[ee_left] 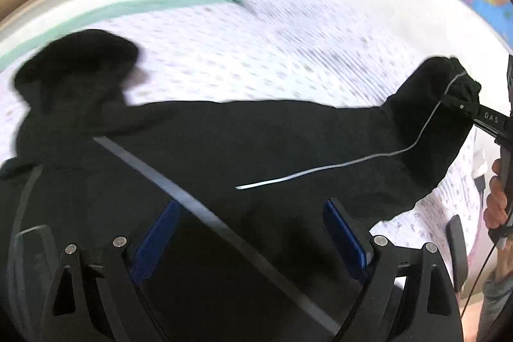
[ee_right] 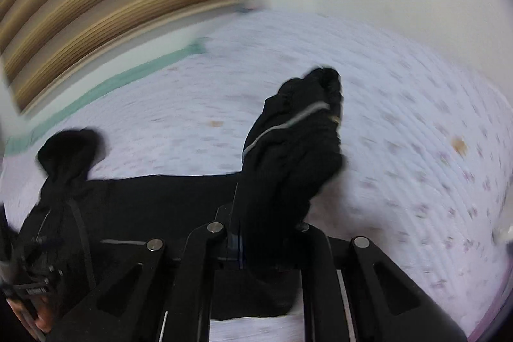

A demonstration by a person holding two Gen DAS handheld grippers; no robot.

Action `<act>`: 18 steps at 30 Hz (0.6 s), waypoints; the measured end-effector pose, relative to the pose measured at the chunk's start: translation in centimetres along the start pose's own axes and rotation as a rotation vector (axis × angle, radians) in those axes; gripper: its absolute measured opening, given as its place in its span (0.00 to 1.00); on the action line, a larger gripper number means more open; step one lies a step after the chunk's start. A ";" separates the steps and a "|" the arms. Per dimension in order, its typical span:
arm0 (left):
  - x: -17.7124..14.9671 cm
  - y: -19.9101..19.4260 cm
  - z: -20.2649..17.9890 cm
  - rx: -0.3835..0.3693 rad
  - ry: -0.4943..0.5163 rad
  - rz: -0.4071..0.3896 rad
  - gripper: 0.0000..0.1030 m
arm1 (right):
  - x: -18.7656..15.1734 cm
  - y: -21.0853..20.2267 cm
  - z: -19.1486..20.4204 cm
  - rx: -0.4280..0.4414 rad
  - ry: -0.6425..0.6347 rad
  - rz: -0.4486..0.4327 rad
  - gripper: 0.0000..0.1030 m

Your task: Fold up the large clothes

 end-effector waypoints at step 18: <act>-10.4 -16.0 21.9 0.216 -0.287 -0.088 0.89 | -8.4 2.3 38.3 0.275 -0.498 0.141 0.17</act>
Point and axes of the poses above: each gripper's, at about its wrist camera, not at the fingertips, and y roughly the way its jaws point, z to its left, x to its top, the point moved 1 cm from there along y, roughly the way its jaws point, and after that the axes turned 1 degree about -x, right-handed, at the moved point
